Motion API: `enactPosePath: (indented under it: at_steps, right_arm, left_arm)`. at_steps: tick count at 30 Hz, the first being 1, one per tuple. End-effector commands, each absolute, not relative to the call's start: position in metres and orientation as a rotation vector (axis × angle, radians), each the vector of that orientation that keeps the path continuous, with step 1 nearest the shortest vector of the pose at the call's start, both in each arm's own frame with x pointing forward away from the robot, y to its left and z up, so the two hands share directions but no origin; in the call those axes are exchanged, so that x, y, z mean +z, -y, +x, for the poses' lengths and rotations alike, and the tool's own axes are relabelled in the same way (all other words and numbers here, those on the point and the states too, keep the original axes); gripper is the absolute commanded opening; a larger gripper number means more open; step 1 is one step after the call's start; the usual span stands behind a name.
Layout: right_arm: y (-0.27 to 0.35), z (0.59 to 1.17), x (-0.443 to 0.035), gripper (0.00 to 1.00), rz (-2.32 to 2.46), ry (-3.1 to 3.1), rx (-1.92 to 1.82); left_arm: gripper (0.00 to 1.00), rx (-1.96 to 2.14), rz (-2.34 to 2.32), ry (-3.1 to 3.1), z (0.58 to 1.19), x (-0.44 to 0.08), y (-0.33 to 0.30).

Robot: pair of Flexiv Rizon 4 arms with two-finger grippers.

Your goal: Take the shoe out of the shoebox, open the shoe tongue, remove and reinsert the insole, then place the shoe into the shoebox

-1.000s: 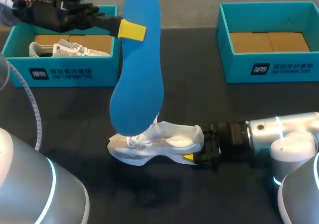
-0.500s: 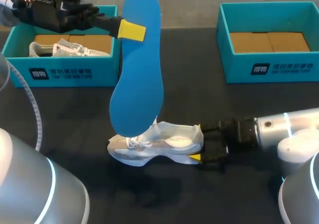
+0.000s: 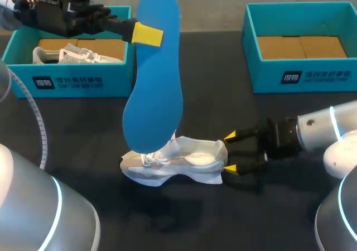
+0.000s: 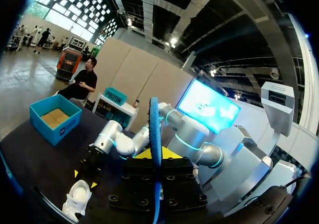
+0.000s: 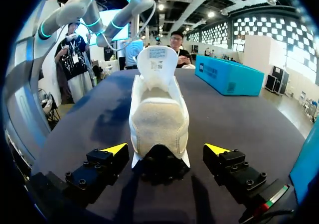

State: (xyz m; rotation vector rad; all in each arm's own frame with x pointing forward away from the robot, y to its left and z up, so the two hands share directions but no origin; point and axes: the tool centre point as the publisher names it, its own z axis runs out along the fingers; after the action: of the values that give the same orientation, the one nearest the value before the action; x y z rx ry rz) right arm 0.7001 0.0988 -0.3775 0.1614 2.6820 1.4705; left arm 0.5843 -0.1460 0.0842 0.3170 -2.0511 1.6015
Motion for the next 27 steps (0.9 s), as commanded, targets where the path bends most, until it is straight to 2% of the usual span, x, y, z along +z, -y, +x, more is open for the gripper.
enactPosePath:
  at_steps: [1,15,27]
  right_arm:
    - [-0.091,0.699,-0.352,1.0,0.162,-2.874,1.128]
    - [-0.098,0.694,-0.334,1.0,0.248,-3.063,0.522]
    - [-0.116,0.684,-0.333,1.0,0.266,-3.077,0.303]
  left_arm:
    - [0.0,1.598,0.316,2.052,0.585,0.084,0.147]
    - [0.0,1.598,0.316,2.052,0.585,0.084,0.147]
    - [0.0,1.598,0.316,2.052,0.585,0.084,0.147]
